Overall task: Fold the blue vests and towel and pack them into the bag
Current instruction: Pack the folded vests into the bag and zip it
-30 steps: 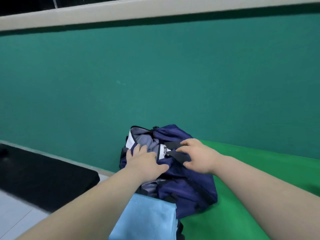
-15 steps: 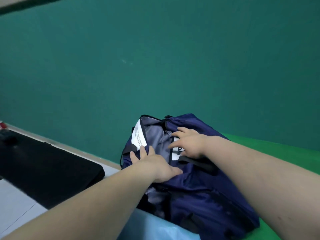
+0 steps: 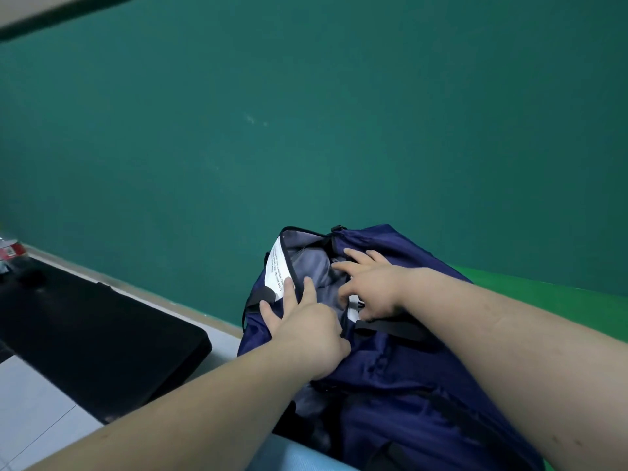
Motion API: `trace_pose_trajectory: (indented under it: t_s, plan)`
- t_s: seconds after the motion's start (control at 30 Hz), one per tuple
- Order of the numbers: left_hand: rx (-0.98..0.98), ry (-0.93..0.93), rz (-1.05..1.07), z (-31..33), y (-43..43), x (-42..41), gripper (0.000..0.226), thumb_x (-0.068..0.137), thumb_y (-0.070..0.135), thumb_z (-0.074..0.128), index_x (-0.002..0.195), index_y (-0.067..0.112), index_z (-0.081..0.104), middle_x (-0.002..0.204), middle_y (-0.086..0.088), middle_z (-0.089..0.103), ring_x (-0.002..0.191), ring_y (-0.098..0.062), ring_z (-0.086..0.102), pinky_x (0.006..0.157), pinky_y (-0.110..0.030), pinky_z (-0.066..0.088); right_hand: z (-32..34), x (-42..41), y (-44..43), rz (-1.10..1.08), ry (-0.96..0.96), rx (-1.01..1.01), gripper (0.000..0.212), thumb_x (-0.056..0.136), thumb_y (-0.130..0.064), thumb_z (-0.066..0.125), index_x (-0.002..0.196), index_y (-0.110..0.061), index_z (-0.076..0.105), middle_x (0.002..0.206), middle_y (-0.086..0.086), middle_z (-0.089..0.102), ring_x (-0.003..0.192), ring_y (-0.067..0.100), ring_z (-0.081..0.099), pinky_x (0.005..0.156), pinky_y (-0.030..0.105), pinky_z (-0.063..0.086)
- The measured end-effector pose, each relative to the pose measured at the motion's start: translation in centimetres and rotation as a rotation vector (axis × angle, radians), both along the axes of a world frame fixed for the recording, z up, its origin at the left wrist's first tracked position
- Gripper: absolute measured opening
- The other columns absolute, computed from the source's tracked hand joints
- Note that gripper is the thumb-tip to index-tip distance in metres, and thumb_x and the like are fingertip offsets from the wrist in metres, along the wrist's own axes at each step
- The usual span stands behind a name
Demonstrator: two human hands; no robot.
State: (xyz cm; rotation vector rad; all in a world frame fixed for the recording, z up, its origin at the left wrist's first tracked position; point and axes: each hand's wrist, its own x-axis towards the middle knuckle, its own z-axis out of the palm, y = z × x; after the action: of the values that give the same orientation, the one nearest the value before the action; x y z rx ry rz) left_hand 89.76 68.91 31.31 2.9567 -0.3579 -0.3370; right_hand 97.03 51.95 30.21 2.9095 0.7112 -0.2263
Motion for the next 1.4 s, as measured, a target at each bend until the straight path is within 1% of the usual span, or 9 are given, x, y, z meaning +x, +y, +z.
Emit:
trace_pose_trajectory:
  t_s: [0.13, 0.3, 0.4, 0.57, 0.73, 0.93, 1.2, 1.3, 1.4]
  plan:
    - [-0.125, -0.043, 0.013, 1.0, 0.7, 0.0, 0.017, 0.082, 0.035, 0.066, 0.07, 0.03, 0.055, 0.165, 0.004, -0.018, 0.149, -0.03, -0.026, 0.114, -0.065, -0.013, 0.9, 0.0, -0.3, -0.006, -0.103, 0.133, 0.015, 0.076, -0.034, 0.073, 0.086, -0.036, 0.063, 0.164, -0.003, 0.018, 0.153, 0.027, -0.008, 0.121, 0.05, 0.003]
    - [-0.312, -0.12, 0.015, 2.9, 1.3, 0.3, 0.012, 0.084, 0.029, 0.065, 0.077, 0.031, 0.056, 0.166, 0.006, -0.011, 0.152, -0.025, -0.012, 0.118, -0.062, 0.002, 3.6, -1.0, -3.0, -0.072, -0.203, 0.305, 0.014, 0.074, -0.033, 0.072, 0.087, -0.034, 0.068, 0.163, -0.004, 0.023, 0.153, 0.021, -0.003, 0.122, 0.042, 0.013]
    - [-0.486, -0.226, -0.061, 4.5, 0.9, 0.6, 0.006, 0.087, 0.024, 0.061, 0.086, 0.029, 0.058, 0.161, 0.0, 0.023, 0.146, -0.015, 0.023, 0.107, -0.032, 0.031, 5.9, -2.3, -5.0, -0.108, -0.26, 0.384, 0.017, 0.076, -0.032, 0.07, 0.092, -0.031, 0.072, 0.161, -0.003, 0.028, 0.153, 0.018, 0.0, 0.121, 0.043, 0.021]
    - [-0.654, -0.353, -0.16, 8.8, -1.5, 0.0, 0.012, 0.088, 0.02, 0.063, 0.087, 0.032, 0.057, 0.152, 0.006, 0.036, 0.13, -0.002, 0.039, 0.084, -0.01, 0.024, 11.6, -5.7, -8.6, -0.189, -0.374, 0.491, 0.01, 0.079, -0.03, 0.075, 0.087, -0.032, 0.069, 0.159, -0.002, 0.033, 0.153, 0.014, 0.006, 0.121, 0.031, 0.021]
    - [-0.701, -0.431, -0.237, 13.5, -4.7, -1.9, 0.008, 0.09, 0.023, 0.062, 0.09, 0.03, 0.059, 0.15, 0.015, 0.036, 0.103, 0.008, 0.042, 0.083, -0.015, 0.029, 17.5, -10.5, -12.0, -0.224, -0.514, 0.46, 0.01, 0.077, -0.033, 0.075, 0.086, -0.03, 0.072, 0.158, -0.006, 0.036, 0.152, 0.014, 0.009, 0.12, 0.032, 0.022]
    - [-0.729, -0.505, -0.319, 19.4, -8.2, -5.2, 0.012, 0.09, 0.025, 0.064, 0.086, 0.034, 0.056, 0.131, 0.02, 0.046, 0.102, -0.009, 0.058, 0.092, -0.03, 0.047, 23.2, -17.3, -15.1, -0.29, -0.631, 0.43, 0.019, 0.073, -0.036, 0.072, 0.088, -0.024, 0.073, 0.155, -0.005, 0.04, 0.152, 0.015, 0.014, 0.119, 0.037, 0.027]
    - [-0.972, -0.287, -0.234, 23.2, -11.2, -10.8, 0.008, 0.085, 0.022, 0.064, 0.079, 0.026, 0.062, 0.066, 0.0, 0.066, 0.051, -0.013, 0.044, 0.057, -0.028, 0.037, 26.0, -26.0, -16.2, -0.37, -0.601, 0.432, 0.012, 0.067, -0.035, 0.059, 0.079, -0.038, 0.058, 0.152, -0.009, 0.044, 0.151, 0.013, 0.017, 0.117, 0.04, 0.029]
    - [-1.07, -0.281, -0.223, 24.4, -11.4, -13.4, 0.007, 0.084, 0.021, 0.066, 0.079, 0.026, 0.064, 0.079, 0.003, 0.068, 0.06, -0.009, 0.05, 0.059, -0.026, 0.037, 27.0, -29.3, -15.8, -0.387, -0.621, 0.473, 0.016, 0.072, -0.024, 0.067, 0.078, -0.036, 0.057, 0.153, -0.01, 0.041, 0.15, 0.009, 0.015, 0.118, 0.028, 0.025]
    - [-1.109, -0.356, -0.27, 25.7, -10.8, -15.7, 0.015, 0.083, 0.02, 0.07, 0.077, 0.032, 0.064, 0.105, 0.017, 0.062, 0.097, -0.005, 0.06, 0.075, -0.014, 0.037, 28.3, -32.6, -15.2, -0.371, -0.661, 0.493, 0.018, 0.072, -0.018, 0.068, 0.077, -0.033, 0.059, 0.154, -0.01, 0.04, 0.15, 0.008, 0.014, 0.113, 0.019, 0.02]
